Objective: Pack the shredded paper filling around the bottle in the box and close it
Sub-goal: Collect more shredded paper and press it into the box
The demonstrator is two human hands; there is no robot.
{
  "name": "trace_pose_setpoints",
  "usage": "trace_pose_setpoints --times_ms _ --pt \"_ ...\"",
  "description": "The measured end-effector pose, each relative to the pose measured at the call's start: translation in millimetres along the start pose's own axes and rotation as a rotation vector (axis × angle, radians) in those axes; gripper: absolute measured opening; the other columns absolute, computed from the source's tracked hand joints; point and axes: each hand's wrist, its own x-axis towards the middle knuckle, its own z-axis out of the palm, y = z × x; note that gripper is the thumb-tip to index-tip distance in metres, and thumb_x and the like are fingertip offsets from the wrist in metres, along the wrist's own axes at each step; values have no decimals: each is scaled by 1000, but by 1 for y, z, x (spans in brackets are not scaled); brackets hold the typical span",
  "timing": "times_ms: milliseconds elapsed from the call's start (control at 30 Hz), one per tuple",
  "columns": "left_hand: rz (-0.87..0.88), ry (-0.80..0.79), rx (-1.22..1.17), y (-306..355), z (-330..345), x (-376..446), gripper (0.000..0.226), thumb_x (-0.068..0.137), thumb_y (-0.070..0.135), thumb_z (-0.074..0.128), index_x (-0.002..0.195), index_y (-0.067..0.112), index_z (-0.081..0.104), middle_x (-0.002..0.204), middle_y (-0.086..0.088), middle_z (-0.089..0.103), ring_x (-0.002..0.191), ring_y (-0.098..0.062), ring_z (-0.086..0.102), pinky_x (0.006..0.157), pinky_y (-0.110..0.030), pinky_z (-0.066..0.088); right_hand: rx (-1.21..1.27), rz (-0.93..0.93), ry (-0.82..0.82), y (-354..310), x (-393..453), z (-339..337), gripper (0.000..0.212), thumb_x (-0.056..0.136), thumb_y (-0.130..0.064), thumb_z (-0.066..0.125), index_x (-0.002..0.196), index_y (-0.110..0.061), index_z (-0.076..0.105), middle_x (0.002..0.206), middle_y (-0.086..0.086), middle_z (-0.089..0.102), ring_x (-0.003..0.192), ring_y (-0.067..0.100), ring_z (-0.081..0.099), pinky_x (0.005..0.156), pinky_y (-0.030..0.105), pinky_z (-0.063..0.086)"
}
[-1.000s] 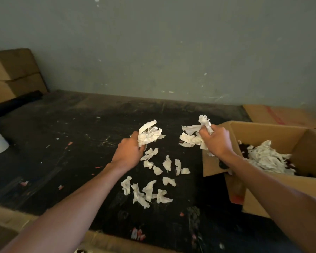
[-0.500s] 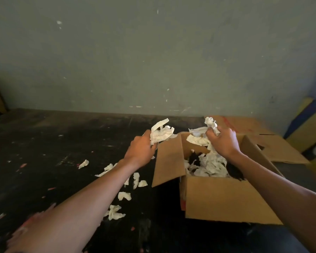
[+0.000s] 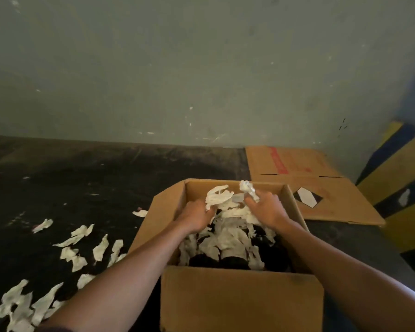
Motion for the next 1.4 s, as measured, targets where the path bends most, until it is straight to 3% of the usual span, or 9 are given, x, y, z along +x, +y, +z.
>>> trace_pose_setpoints --times_ms 200,367,467,600,833,900,1067,1267,1400 --pt "-309 -692 78 1 -9 9 82 78 51 74 148 34 35 149 -2 40 124 -30 51 88 -45 56 -147 -5 -706 18 16 -24 71 73 -77 58 129 -35 56 127 -13 57 118 12 53 100 34 42" --pt "-223 -432 8 -5 -10 33 92 82 65 61 155 29 18 160 -4 27 140 -29 37 105 -46 42 -77 47 -567 36 34 -27 73 84 -73 49 143 -31 42 148 -1 46 133 23 44 109 44 37" --pt "-171 -573 75 -14 19 37 120 65 86 55 155 37 -7 166 -3 0 150 -29 10 118 -50 19 -343 174 -710 60 32 2 94 85 -76 44 156 -33 0 164 2 14 147 29 21 117 47 24" --pt "-210 -739 319 -33 73 33 112 80 74 54 150 34 -24 162 0 -21 151 -31 0 120 -48 14 -594 176 -968 87 15 46 102 85 -78 39 149 -33 -26 165 6 -3 150 30 7 120 45 16" --pt "-270 -607 285 -45 72 60 96 94 55 50 150 33 -25 164 -6 -14 151 -32 -5 119 -50 14 -457 137 -781 62 35 3 83 91 -44 63 155 -33 12 156 6 34 126 31 51 90 41 54" --pt "-255 -585 231 -43 67 67 91 96 53 47 149 37 -25 165 -4 -3 151 -30 -6 119 -49 12 -485 96 -772 61 37 6 85 93 -38 61 156 -34 4 157 7 31 128 32 48 90 42 53" --pt "-246 -672 276 -47 86 72 79 99 55 35 150 38 -22 163 -4 -20 150 -35 8 119 -48 18 -841 73 -853 89 26 60 75 103 -36 38 155 -18 -14 164 16 -4 149 37 11 118 49 21" --pt "-257 -590 314 -44 75 80 80 98 50 43 155 32 -10 165 -10 0 146 -35 22 115 -45 28 -598 137 -787 64 55 17 57 89 -35 67 139 -15 46 131 7 57 106 24 61 82 34 54" --pt "-242 -401 335 -41 66 84 74 99 47 38 157 28 -4 165 -7 -6 149 -35 13 117 -49 25 -486 108 -564 65 68 17 58 97 -40 52 147 -19 31 149 10 40 125 30 49 100 42 44"
